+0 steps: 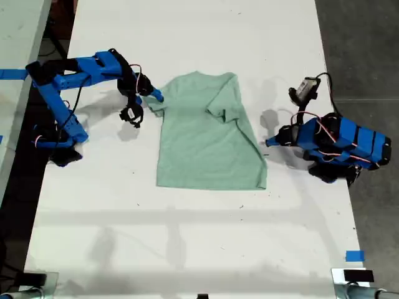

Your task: Fold t shirt

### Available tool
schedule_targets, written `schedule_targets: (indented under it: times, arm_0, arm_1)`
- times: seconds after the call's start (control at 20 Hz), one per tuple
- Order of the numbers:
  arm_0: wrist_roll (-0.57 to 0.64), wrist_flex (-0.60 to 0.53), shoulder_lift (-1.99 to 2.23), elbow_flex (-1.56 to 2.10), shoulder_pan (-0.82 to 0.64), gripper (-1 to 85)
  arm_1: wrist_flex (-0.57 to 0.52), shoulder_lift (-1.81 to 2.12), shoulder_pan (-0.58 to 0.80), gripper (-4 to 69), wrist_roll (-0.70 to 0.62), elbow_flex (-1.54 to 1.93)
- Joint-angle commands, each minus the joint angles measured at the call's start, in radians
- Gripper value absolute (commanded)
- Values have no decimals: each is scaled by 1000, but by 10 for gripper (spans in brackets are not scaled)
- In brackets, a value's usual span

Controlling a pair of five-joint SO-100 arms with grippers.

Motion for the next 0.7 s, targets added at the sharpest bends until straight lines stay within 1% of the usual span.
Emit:
schedule_targets:
  times: [0.0, 0.1, 0.2, 0.35, 0.4, 0.5, 0.65]
  arm_0:
    - [-32, -46, -66, -15, -15, 233]
    - [-29, -60, -126, -41, -34, 1]
    - [-54, -67, -103, -31, -34, 0]
    - [-150, -11, 207, 46, 66, 0]
    - [-163, -6, 285, 66, 83, 0]
    - [-141, -17, 379, 74, 95, 0]
    - [-95, -21, 439, -52, 132, 0]
  arm_1:
    - [3, 9, -11, 15, 11, -31]
    - [3, 9, -12, 15, 11, -31]
    - [3, 9, -9, 15, 9, -31]
    - [3, 9, -11, 15, 11, -31]
    - [3, 9, -12, 15, 11, -31]
    - [2, 9, -11, 15, 8, -28]
    - [2, 9, -15, 15, 12, -26]
